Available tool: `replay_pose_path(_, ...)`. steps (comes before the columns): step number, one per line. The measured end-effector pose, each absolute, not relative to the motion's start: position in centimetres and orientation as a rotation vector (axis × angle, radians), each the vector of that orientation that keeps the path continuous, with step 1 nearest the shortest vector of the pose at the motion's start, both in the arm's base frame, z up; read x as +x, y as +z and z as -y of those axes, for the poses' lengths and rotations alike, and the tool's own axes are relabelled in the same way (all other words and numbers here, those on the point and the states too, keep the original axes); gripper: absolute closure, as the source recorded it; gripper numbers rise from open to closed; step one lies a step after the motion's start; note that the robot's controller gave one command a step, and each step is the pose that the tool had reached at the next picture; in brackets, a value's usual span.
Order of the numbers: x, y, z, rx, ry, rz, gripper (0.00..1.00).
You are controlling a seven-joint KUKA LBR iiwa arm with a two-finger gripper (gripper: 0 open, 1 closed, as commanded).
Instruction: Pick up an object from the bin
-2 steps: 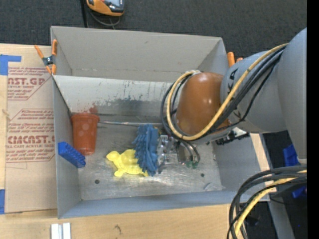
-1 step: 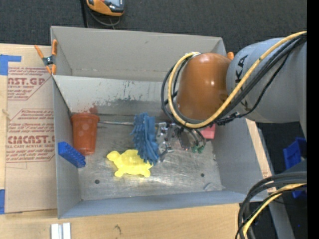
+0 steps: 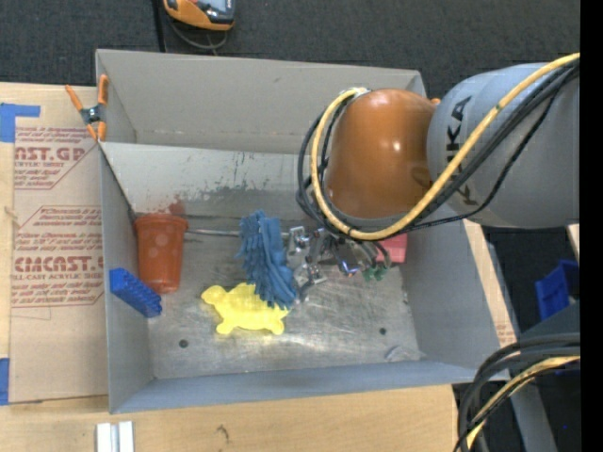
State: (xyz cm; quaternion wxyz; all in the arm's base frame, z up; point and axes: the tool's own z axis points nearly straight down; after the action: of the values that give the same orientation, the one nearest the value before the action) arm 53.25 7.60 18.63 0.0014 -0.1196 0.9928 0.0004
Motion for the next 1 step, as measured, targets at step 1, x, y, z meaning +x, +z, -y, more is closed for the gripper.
replay_pose_path(1,52.95,12.89,-7.75,0.184,0.001,-3.137,0.00)
